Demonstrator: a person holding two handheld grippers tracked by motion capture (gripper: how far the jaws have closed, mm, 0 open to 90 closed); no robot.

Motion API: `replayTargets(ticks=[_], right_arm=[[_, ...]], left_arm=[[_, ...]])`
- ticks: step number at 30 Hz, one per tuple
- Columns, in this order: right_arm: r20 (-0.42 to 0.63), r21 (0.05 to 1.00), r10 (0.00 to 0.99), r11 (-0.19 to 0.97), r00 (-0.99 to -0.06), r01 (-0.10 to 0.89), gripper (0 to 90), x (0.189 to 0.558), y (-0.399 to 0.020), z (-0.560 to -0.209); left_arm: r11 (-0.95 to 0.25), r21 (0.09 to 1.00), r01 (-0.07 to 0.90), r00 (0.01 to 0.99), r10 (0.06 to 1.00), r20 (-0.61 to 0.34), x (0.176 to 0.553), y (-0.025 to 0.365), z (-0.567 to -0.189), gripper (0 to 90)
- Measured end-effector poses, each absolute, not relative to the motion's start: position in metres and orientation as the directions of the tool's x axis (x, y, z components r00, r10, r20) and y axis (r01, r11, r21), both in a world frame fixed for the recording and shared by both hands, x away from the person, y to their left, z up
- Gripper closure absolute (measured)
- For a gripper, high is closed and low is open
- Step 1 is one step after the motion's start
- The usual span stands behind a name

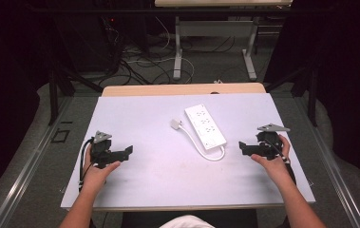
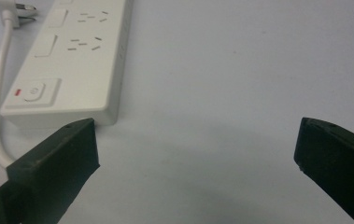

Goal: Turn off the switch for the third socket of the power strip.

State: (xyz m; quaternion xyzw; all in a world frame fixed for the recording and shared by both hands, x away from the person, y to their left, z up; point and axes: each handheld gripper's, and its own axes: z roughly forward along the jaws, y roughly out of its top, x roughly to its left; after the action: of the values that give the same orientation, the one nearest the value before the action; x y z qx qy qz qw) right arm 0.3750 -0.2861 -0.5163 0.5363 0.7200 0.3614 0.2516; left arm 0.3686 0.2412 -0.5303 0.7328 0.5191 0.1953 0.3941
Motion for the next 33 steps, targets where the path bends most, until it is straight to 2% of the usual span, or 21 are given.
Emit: replayTargets(ticks=[15,27,33], right_arm=[[0.030,0.772,0.934,0.205,-0.356,0.602,1.7,0.389,-0.259,-0.493],[0.027,0.754,0.921,0.236,-0.388,0.613,7.9,0.402,-0.248,-0.481],[0.016,0.755,0.915,0.253,-0.402,0.605,14.8,0.409,-0.242,-0.473]], left_arm=[[-0.153,0.773,0.616,0.387,0.913,-0.127,0.365,0.242,-0.530,5.1],[-0.163,0.774,0.612,0.389,0.914,-0.115,0.361,0.240,-0.530,5.1],[-0.163,0.774,0.612,0.384,0.917,-0.110,0.360,0.236,-0.532,5.1]])
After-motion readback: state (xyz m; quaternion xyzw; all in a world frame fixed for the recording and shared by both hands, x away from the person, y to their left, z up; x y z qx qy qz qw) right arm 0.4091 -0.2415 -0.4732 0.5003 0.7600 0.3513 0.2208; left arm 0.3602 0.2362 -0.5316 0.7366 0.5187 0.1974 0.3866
